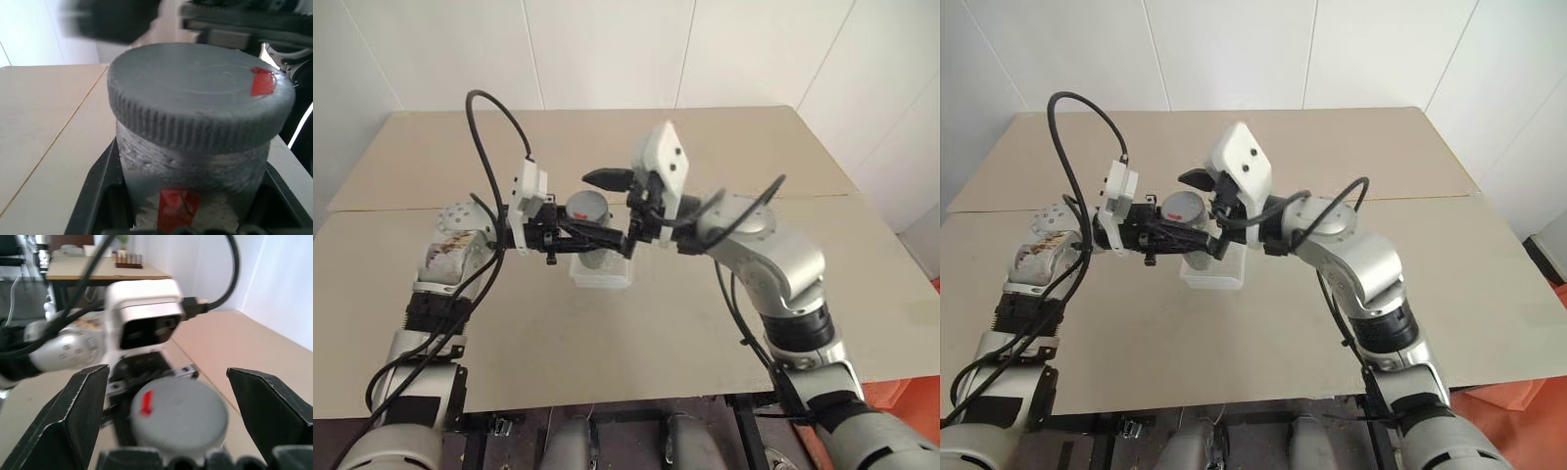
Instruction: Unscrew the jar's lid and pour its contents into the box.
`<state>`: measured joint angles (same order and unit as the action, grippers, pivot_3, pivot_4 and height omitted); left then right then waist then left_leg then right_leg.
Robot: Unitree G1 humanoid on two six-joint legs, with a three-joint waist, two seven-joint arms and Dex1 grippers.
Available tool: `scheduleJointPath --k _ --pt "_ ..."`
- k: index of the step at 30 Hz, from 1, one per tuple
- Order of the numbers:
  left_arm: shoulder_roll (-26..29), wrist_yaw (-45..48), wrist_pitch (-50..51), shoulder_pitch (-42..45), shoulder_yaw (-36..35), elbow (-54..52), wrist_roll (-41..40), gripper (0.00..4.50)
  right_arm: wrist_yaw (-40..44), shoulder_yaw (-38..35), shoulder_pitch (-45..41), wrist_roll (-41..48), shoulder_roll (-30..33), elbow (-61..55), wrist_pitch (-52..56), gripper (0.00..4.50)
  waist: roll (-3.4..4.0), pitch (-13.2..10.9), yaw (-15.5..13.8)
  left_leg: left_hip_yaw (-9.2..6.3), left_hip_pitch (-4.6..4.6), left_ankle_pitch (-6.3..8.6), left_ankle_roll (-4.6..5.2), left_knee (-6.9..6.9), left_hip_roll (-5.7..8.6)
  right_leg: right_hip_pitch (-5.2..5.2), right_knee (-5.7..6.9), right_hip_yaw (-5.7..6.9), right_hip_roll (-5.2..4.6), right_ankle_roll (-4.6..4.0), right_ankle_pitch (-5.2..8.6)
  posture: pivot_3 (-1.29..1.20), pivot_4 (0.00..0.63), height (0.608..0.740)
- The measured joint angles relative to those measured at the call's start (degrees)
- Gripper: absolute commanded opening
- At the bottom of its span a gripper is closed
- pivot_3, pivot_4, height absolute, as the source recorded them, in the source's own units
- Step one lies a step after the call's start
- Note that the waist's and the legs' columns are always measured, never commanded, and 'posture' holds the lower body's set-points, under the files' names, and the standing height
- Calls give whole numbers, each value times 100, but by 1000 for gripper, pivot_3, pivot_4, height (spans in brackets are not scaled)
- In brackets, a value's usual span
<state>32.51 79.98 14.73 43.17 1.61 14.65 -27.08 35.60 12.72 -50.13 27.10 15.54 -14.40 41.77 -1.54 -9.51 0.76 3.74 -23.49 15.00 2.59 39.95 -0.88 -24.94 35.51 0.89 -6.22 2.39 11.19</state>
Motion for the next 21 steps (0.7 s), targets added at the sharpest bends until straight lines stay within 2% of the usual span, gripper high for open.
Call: scheduleJointPath --k 5,12,18,21 --pt "81 8 55 -4 -14 -13 3 1949 8 21 -130 -112 -115 381 -18 4488 0 0 7 0 -9 0 0 0 -1 -9 -1 0 0 0 0 0 150 740" --pt "317 0 272 -111 -62 -211 -19 1949 392 49 -141 -114 45 507 -170 4488 0 0 13 0 -11 0 0 0 -2 -11 0 0 0 0 0 0 150 740" --pt "632 2 489 -212 -319 -273 -201 1949 742 46 -196 -108 368 645 -341 4488 0 0 15 -1 -11 0 1 -1 -3 -11 0 0 0 0 0 0 150 740" --pt "901 283 525 -337 -525 -534 -400 1949 578 -382 -194 -351 839 1153 -355 4488 0 0 -26 0 -20 2 3 0 0 -11 -6 5 -3 0 0 0 150 740"
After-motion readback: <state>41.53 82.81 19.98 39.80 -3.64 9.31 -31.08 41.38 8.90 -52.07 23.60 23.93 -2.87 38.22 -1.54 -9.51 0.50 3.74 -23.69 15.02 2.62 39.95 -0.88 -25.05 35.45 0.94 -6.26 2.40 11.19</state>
